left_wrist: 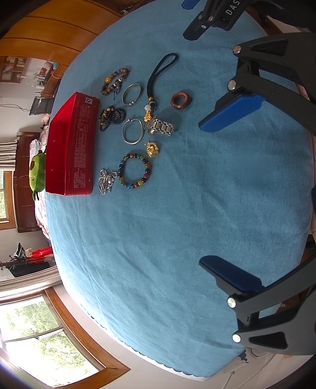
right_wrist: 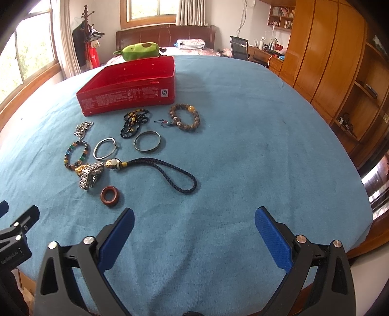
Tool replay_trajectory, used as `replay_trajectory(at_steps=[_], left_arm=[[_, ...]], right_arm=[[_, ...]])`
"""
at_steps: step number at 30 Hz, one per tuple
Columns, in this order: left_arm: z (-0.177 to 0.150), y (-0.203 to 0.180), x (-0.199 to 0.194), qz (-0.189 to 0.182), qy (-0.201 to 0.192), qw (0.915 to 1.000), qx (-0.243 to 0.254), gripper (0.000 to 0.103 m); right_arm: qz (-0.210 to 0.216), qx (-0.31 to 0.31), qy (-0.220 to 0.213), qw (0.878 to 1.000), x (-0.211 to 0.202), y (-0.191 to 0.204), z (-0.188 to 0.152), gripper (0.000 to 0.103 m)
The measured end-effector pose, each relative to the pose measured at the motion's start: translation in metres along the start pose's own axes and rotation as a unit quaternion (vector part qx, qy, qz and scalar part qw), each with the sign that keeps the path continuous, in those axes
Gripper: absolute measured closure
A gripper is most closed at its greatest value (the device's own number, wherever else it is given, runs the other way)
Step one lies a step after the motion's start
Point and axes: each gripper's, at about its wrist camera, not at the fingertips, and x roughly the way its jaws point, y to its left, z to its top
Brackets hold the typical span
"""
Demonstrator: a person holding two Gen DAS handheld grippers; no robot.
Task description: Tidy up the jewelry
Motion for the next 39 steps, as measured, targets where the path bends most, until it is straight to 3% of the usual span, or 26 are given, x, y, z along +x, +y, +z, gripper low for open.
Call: replay_trajectory(at_steps=[10,16,19,26,29,31,39], left_arm=[[0.014,-0.005,0.005,0.01,-0.012,0.9996,0.022,0.003],[0.037,0.005,0.016,-0.006,-0.009,0.9998,0.014,0.003],[0.053,0.018,0.029,-0.037,0.013,0.9992,-0.006,0.003],[0.098,0.046,0.063,-0.058,0.047,0.9961,-0.048,0.005],[0.12,0.048,0.081,-0.058,0.061,0.9953,-0.048,0.012],[0.133,0.048,0.095,-0.059,0.078,0.994,-0.048,0.03],[0.167,0.021,0.147,-0.079,0.135,0.9872,-0.03,0.029]], right_arm=[[0.04,0.002,-0.008,0.999,0.014,-0.01,0.025,0.004],[0.067,0.001,-0.014,0.998,0.026,-0.019,0.054,0.004],[0.099,0.001,-0.008,0.995,0.035,-0.024,0.071,0.006],[0.139,0.004,0.011,0.99,0.06,-0.031,0.105,0.02],[0.155,-0.002,0.022,0.988,0.075,-0.028,0.123,0.027],[0.157,-0.005,0.029,0.987,0.086,-0.027,0.133,0.031],[0.164,0.007,0.052,0.985,0.127,-0.024,0.169,0.031]])
